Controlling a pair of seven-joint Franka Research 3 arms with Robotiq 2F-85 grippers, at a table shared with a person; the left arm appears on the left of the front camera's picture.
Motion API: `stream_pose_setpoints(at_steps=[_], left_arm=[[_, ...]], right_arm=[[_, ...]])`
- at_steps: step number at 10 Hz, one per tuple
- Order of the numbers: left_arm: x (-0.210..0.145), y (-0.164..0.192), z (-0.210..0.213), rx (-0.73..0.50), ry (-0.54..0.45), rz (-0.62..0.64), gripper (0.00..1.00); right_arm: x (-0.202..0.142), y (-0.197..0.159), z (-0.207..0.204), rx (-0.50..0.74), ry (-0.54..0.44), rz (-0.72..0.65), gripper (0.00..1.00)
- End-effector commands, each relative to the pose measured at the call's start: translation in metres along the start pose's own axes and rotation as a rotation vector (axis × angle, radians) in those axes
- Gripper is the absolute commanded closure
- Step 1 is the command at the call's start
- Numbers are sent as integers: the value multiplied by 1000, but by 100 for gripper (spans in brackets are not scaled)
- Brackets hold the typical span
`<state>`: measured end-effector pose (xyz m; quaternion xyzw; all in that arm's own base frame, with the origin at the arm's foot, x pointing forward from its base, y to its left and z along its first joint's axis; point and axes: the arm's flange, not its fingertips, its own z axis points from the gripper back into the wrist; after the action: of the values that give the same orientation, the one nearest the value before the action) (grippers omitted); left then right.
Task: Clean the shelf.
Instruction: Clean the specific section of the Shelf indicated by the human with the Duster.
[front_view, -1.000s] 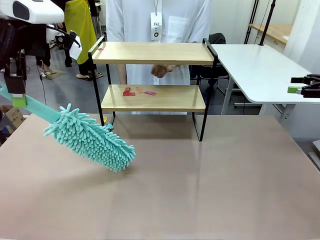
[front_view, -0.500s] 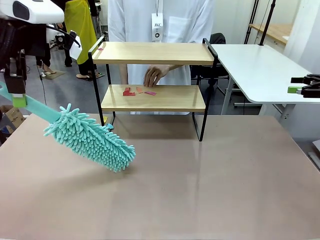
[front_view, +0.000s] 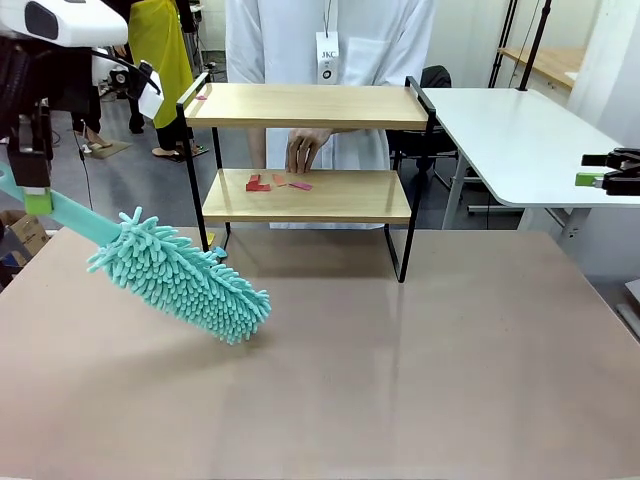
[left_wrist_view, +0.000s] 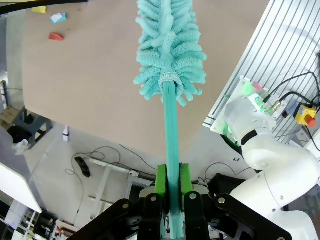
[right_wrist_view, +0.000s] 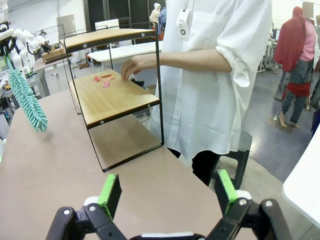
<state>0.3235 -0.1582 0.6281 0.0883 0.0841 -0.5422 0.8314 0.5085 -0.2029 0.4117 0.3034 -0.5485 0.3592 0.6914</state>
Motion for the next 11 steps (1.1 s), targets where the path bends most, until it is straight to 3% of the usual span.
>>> stream_pose_setpoints(at_steps=[1, 7, 8, 11], left_arm=[[-2, 0, 4, 0, 4, 2, 87], [0, 0, 0, 0, 0, 0, 87], [6, 0, -3, -24, -103, 6, 87], [21, -1, -1, -129, -284, -13, 87]], right_arm=[[3, 0, -2, -8, -2, 5, 0], [3, 0, -2, -8, -2, 5, 0], [3, 0, -2, -8, -2, 5, 0], [3, 0, -2, -8, -2, 5, 0]])
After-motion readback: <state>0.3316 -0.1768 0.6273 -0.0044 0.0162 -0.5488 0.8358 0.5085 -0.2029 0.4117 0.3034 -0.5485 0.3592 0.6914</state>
